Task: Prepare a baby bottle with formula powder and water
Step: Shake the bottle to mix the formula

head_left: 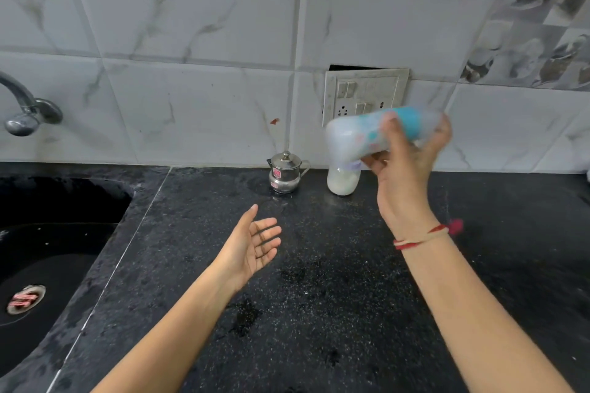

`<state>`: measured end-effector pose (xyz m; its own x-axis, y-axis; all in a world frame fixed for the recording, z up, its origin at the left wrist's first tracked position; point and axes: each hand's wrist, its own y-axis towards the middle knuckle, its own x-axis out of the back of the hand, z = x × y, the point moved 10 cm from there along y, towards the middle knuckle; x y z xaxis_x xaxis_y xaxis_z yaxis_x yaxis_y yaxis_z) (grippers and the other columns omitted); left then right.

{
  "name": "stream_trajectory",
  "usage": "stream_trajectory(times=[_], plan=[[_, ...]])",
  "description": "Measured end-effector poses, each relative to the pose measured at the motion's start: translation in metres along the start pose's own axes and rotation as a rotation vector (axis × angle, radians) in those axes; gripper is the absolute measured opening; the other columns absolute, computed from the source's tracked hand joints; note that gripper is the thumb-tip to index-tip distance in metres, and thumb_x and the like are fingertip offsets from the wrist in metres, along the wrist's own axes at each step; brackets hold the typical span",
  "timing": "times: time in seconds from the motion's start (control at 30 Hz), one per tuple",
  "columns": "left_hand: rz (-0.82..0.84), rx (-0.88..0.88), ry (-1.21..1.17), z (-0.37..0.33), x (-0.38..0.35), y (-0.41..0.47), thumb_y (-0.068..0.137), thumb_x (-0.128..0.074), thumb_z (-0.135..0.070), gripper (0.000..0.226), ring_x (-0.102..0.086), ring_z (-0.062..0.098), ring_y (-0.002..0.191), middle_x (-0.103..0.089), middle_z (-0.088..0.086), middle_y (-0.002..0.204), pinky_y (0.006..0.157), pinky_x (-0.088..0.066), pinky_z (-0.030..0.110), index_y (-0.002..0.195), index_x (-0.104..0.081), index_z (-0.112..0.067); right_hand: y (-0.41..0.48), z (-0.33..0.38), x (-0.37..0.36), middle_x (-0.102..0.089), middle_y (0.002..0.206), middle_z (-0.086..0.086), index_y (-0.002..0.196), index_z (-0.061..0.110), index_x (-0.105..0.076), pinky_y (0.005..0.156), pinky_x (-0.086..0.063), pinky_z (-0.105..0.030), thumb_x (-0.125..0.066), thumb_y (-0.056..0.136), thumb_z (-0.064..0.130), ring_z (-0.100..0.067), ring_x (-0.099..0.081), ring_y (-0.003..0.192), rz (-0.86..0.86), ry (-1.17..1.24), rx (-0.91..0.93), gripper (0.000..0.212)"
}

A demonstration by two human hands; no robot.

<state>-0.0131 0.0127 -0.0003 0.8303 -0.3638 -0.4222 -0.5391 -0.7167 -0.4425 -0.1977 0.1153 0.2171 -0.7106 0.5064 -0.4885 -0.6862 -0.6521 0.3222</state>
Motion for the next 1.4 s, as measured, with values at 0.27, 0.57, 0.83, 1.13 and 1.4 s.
stream_trajectory(times=[0.27, 0.57, 0.83, 1.13, 1.4], plan=[[-0.022, -0.010, -0.019, -0.003, 0.003, -0.003, 0.094, -0.044, -0.055, 0.050, -0.064, 0.015, 0.085, -0.069, 0.003, 0.107, 0.072, -0.050, 0.028, 0.111, -0.064, -0.013, -0.001, -0.004, 0.009, -0.056, 0.109, 0.002, 0.133, 0.034, -0.030, 0.059, -0.055, -0.030, -0.062, 0.087, 0.011, -0.014, -0.063, 0.089, 0.027, -0.048, -0.041, 0.060], [-0.009, 0.014, 0.041, 0.001, -0.004, -0.006, 0.095, -0.043, -0.053, 0.047, -0.064, 0.014, 0.087, -0.068, 0.001, 0.107, 0.071, -0.049, 0.027, 0.111, -0.063, -0.015, -0.010, -0.019, 0.002, -0.055, 0.106, -0.001, 0.130, 0.030, -0.032, 0.054, -0.054, -0.028, -0.064, 0.085, 0.007, -0.015, -0.062, 0.085, 0.128, -0.170, -0.099, 0.059], [-0.009, 0.022, 0.074, 0.006, -0.003, -0.003, 0.095, -0.046, -0.051, 0.044, -0.065, 0.013, 0.084, -0.070, 0.000, 0.103, 0.069, -0.050, 0.027, 0.111, -0.064, -0.015, 0.007, 0.000, 0.007, -0.058, 0.104, 0.003, 0.129, 0.028, -0.032, 0.058, -0.054, -0.028, -0.063, 0.086, 0.009, -0.013, -0.065, 0.085, 0.110, -0.179, -0.061, 0.056], [-0.030, 0.015, 0.106, 0.007, 0.001, 0.001, 0.095, -0.047, -0.046, 0.038, -0.064, 0.013, 0.084, -0.070, 0.000, 0.101, 0.070, -0.049, 0.027, 0.109, -0.065, -0.015, -0.007, -0.031, 0.007, -0.056, 0.113, -0.006, 0.122, 0.036, -0.039, 0.055, -0.054, -0.027, -0.068, 0.081, 0.008, -0.021, -0.062, 0.091, 0.202, -0.296, -0.141, 0.057], [-0.048, 0.036, 0.107, 0.015, 0.010, 0.005, 0.095, -0.049, -0.044, 0.036, -0.064, 0.013, 0.082, -0.070, -0.001, 0.098, 0.071, -0.049, 0.027, 0.109, -0.066, -0.015, -0.004, -0.014, -0.006, -0.061, 0.104, 0.004, 0.131, 0.033, -0.035, 0.058, -0.055, -0.027, -0.068, 0.081, 0.007, -0.014, -0.066, 0.085, 0.251, -0.246, -0.100, 0.065]])
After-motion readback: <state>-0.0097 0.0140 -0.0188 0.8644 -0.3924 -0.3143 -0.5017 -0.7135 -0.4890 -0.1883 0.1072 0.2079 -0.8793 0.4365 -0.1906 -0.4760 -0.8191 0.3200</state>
